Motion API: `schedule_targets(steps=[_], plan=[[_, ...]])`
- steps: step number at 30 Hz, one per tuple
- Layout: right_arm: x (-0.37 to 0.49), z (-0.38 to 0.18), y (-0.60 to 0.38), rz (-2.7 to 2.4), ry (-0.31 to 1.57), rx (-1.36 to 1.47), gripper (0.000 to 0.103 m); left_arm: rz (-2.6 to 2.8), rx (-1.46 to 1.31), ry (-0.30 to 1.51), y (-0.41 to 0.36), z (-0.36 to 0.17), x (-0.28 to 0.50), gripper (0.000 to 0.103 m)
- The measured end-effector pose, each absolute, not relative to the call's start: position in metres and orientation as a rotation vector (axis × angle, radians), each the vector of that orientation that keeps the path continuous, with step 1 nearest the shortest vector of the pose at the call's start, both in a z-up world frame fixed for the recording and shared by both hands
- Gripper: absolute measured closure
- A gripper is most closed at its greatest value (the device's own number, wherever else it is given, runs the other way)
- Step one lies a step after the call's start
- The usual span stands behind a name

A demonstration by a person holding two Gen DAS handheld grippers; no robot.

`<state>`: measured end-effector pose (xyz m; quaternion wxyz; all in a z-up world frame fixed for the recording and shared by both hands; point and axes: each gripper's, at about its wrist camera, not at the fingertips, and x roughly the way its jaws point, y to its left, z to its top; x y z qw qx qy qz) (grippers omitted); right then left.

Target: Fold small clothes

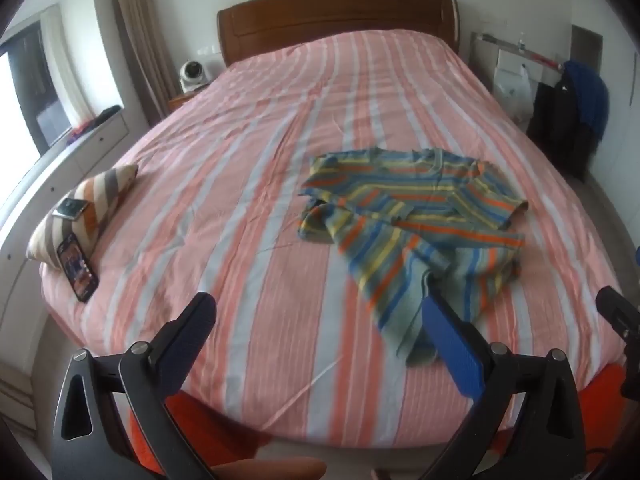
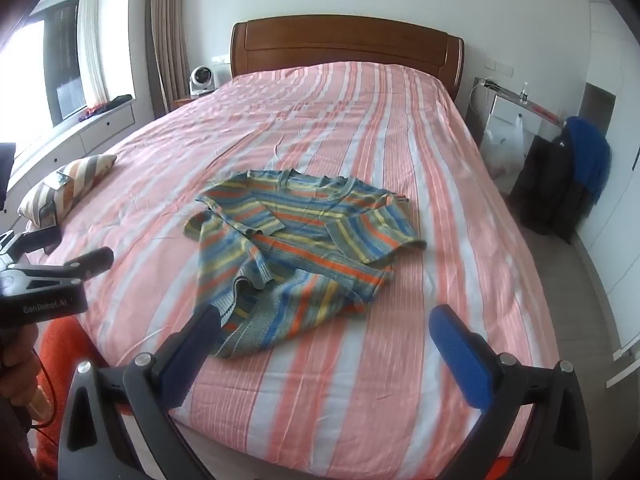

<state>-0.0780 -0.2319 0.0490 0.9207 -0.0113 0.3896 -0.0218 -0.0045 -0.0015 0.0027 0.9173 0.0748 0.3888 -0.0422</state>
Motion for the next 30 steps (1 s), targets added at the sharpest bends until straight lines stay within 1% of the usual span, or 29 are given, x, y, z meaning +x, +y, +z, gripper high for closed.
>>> schedule_targets(steps=[1,4,12,18,30], plan=[[-0.082,0.05,-0.232,-0.051,0.721,-0.021,0.0,-0.092,0.145,0.806,-0.002,0.002,-0.005,0.0],[-0.08,0.043,-0.233,-0.057,0.738,-0.015,0.0,-0.095,0.134,0.821,-0.004,-0.001,-0.006,0.0],[-0.097,0.051,-0.232,-0.042,0.774,0.011,0.0,-0.154,0.154,0.838,-0.006,-0.001,-0.016,0.0],[-0.094,0.042,-0.233,-0.036,0.8,0.024,0.0,-0.205,0.161,0.914,-0.011,-0.01,-0.013,0.0],[-0.091,0.034,-0.225,-0.031,0.824,0.018,0.0,-0.189,0.188,0.887,-0.014,-0.006,-0.018,0.0]])
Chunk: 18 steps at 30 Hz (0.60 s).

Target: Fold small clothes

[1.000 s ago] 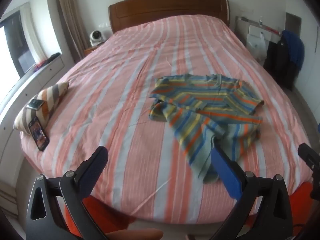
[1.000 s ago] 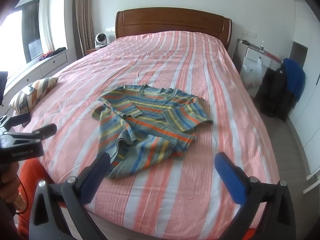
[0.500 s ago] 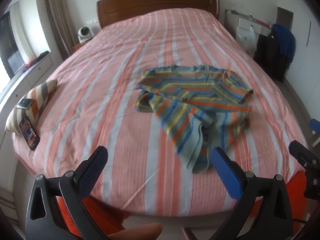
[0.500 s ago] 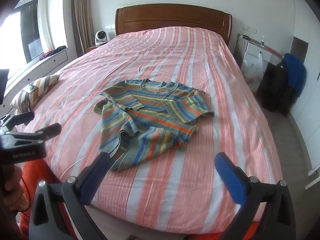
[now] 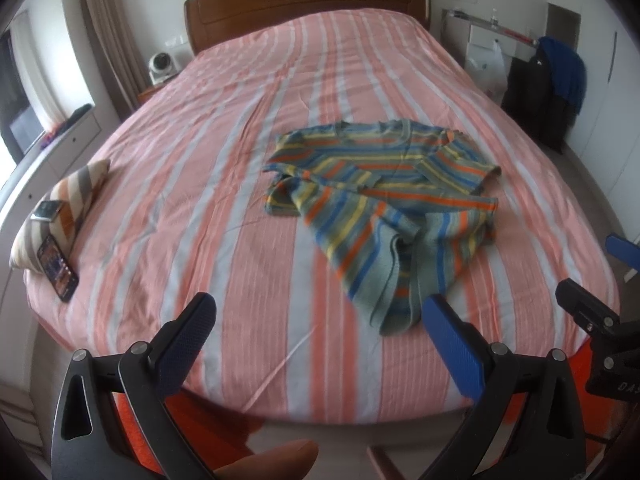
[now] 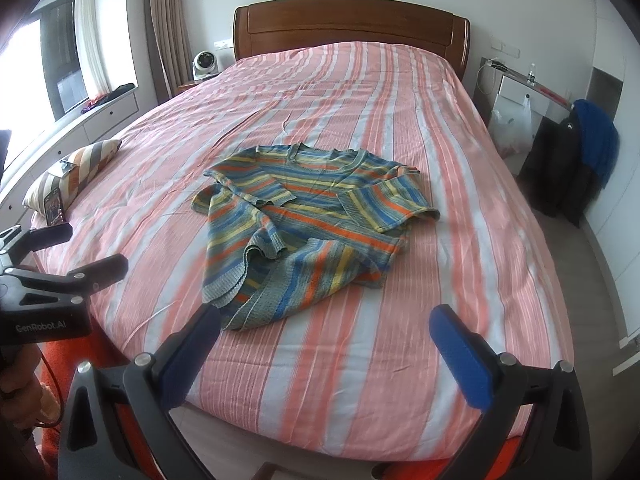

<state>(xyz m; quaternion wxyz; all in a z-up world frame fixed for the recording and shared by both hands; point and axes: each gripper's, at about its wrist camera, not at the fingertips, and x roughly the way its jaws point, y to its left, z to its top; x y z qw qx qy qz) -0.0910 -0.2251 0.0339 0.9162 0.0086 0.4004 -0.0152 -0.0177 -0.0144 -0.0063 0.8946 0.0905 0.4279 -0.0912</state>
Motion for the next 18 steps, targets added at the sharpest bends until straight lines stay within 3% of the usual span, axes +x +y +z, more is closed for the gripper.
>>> schedule_targets(steps=[18], plan=[[-0.0932,0.0361,-0.2229,-0.053,0.827,0.01,0.0,-0.199,0.183,0.885,-0.0157,-0.0047,-0.0206,0.0]])
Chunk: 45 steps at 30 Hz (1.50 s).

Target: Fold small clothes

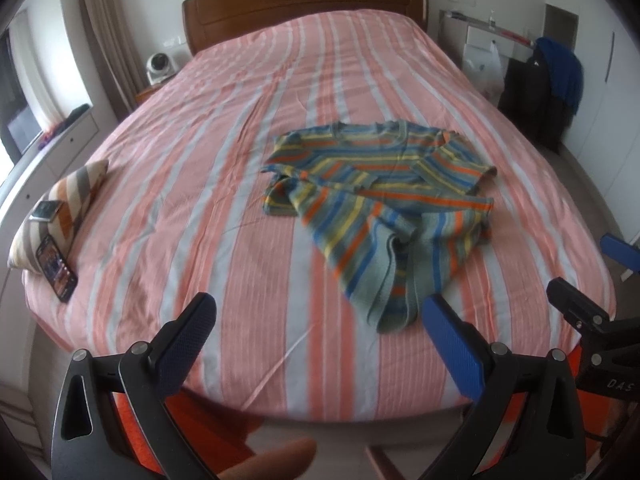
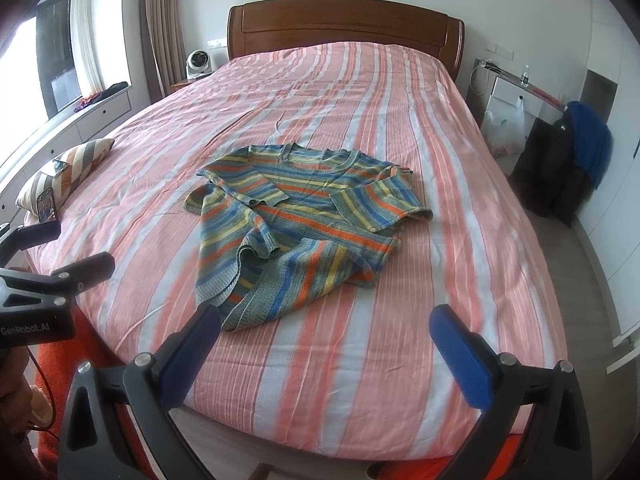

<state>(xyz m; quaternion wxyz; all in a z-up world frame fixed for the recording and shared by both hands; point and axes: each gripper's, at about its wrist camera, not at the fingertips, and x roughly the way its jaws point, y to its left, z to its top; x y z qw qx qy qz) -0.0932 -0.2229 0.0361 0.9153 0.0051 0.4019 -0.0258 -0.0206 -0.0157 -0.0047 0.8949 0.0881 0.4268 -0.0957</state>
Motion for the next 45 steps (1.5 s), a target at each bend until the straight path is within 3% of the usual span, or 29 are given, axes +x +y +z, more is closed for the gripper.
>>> schedule_targets(steps=[45], plan=[[-0.0975,0.0359,-0.2249,-0.06,0.814,0.034,0.0,-0.169,0.196,0.879,-0.0116,-0.002,-0.0234,0.0]])
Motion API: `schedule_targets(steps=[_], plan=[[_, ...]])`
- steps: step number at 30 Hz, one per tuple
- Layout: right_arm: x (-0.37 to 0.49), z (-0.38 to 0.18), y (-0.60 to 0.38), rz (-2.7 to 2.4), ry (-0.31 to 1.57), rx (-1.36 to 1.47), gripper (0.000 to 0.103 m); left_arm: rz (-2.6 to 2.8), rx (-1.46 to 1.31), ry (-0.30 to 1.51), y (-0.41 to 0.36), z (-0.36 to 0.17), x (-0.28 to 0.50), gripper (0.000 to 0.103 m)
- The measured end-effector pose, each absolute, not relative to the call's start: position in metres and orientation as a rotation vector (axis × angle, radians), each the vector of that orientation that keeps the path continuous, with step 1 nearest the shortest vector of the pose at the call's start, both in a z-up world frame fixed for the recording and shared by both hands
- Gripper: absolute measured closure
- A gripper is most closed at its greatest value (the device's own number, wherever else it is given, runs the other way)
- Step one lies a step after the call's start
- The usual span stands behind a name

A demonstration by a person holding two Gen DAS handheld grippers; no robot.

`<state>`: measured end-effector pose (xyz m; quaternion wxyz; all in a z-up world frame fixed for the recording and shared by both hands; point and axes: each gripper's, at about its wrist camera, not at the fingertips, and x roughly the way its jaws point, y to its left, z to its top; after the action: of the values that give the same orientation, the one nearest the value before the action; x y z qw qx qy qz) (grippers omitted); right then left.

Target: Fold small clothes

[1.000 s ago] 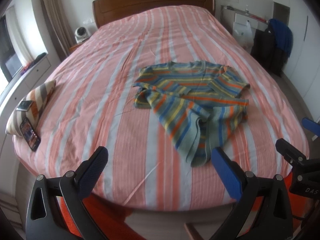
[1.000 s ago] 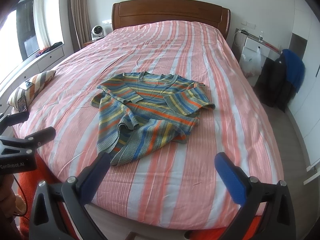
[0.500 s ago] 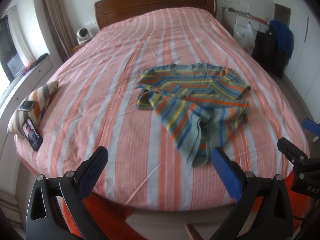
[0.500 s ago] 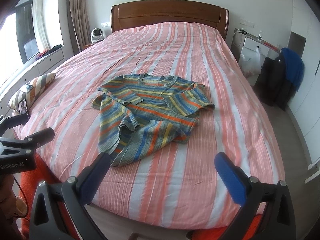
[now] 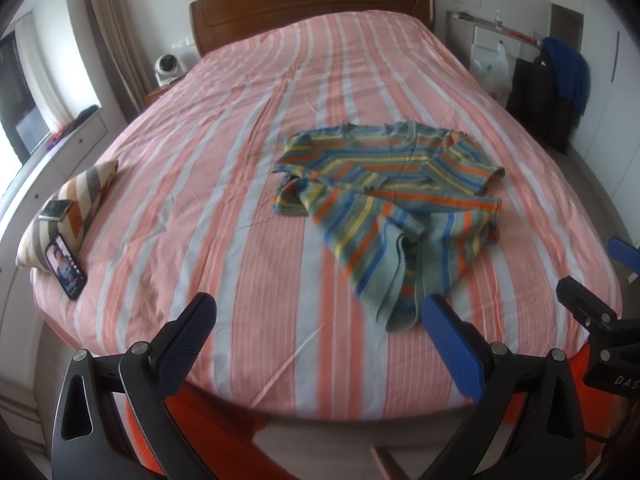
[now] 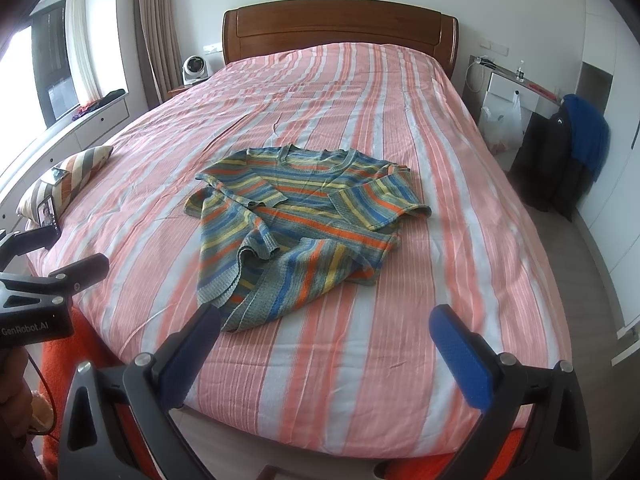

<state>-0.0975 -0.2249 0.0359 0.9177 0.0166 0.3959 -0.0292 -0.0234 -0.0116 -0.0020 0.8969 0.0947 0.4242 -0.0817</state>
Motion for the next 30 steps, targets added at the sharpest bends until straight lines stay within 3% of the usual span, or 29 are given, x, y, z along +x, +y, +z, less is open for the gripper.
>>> schedule_targets(steps=[30], plan=[[-0.094,0.03,-0.226,-0.056,0.831,0.038,0.0,-0.167,0.191,0.886,-0.009,-0.012,-0.024,0.0]])
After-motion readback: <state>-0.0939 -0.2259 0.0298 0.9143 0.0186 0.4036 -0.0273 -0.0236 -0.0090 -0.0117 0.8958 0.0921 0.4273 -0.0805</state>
